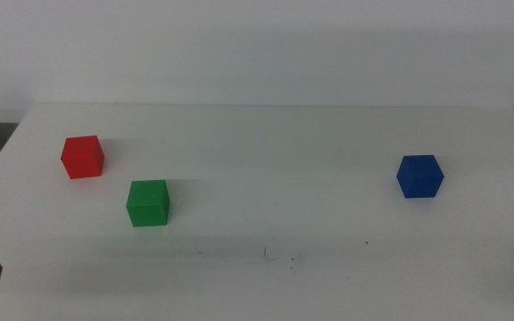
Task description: Stack red cubes first, then green, then blue cubes in a specific spot.
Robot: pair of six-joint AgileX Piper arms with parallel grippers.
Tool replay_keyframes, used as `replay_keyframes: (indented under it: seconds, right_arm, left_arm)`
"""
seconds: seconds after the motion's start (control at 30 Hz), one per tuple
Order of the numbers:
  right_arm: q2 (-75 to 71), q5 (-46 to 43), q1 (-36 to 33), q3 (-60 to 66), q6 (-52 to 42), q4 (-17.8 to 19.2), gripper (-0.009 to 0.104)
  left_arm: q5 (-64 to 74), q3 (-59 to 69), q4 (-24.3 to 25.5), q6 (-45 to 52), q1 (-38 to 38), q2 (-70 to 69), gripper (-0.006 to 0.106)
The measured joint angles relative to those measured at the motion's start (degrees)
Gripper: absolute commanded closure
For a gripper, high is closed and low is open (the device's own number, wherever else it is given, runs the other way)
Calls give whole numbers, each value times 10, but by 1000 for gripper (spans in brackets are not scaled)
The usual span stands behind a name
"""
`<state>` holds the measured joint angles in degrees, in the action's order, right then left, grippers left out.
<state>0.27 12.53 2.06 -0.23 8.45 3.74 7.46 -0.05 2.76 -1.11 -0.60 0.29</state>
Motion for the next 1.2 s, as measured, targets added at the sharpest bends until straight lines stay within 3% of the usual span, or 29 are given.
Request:
replay_keyframes:
  seconds: [0.5, 0.67, 0.87, 1.2]
  right_arm:
    - [0, 0, 0, 0, 0, 0, 7]
    - [0, 0, 0, 0, 0, 0, 7]
    - [0, 0, 0, 0, 0, 0, 7]
    - [0, 0, 0, 0, 0, 0, 7]
  left_arm:
    - [-11, 0, -11, -1, 0, 0, 7]
    - [141, -159, -45, -6, 18, 157, 7]
    - [336, -397, -52, -29, 23, 412, 7]
    - [357, -617, -62, -48, 23, 756, 7]
